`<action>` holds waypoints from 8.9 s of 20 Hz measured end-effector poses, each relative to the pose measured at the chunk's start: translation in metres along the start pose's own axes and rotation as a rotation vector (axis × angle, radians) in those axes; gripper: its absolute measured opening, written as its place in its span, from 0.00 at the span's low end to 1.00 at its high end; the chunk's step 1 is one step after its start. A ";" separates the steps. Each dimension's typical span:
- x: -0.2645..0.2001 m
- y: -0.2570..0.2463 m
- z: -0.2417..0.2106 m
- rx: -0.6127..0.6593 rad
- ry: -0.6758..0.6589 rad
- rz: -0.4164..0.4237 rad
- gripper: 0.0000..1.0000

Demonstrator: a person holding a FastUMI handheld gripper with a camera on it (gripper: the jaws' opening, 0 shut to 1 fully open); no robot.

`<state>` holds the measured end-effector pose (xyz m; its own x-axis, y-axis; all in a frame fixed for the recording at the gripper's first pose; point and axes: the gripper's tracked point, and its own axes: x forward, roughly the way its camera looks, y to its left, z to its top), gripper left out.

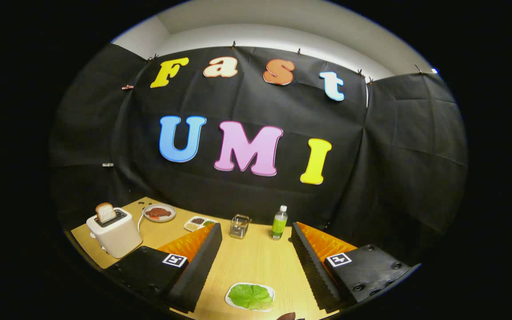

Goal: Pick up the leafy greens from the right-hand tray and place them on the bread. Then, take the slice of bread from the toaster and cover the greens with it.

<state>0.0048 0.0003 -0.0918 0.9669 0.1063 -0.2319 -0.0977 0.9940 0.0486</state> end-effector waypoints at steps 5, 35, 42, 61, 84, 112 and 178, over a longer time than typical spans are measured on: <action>0.023 -0.002 -0.109 -0.030 0.277 0.086 0.97; 0.073 0.013 -0.347 -0.073 0.937 0.285 0.07; 0.074 0.066 -0.270 -0.039 0.832 0.397 0.07; 0.089 0.229 -0.244 -0.086 0.863 0.646 0.40; 0.097 0.416 -0.027 0.158 0.552 0.800 0.90; 0.135 0.533 -0.093 0.147 0.779 0.402 0.11; 0.106 0.151 -0.173 0.244 0.491 0.172 0.99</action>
<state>0.0520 0.1655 -0.2770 0.7136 0.3227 -0.6218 -0.1303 0.9332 0.3349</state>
